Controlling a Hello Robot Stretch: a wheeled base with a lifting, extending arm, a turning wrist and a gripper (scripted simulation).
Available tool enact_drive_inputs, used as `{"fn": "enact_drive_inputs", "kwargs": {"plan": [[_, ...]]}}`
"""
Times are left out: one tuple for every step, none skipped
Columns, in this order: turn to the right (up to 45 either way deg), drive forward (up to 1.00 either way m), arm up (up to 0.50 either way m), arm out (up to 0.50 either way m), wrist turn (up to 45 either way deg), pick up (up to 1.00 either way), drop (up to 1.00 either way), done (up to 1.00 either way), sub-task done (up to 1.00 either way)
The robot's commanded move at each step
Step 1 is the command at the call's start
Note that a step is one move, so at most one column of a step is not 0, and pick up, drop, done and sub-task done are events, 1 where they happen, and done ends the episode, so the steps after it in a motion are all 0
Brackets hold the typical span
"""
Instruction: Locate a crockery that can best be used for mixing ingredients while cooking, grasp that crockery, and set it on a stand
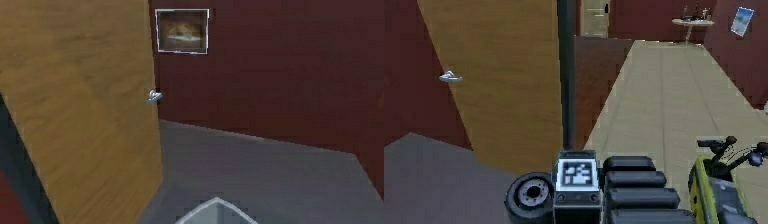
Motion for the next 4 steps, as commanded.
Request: {"fn": "enact_drive_inputs", "kwargs": {"plan": [[-3.0,0.00,0.00,0.00,0.0,0.00,0.00,0.00,0.00],[-45.0,0.00,0.00,0.00,0.0,0.00,0.00,0.00,0.00],[-45.0,0.00,0.00,0.00,0.0,0.00,0.00,0.00,0.00],[-45.0,0.00,0.00,0.00,0.0,0.00,0.00,0.00,0.00]]}}
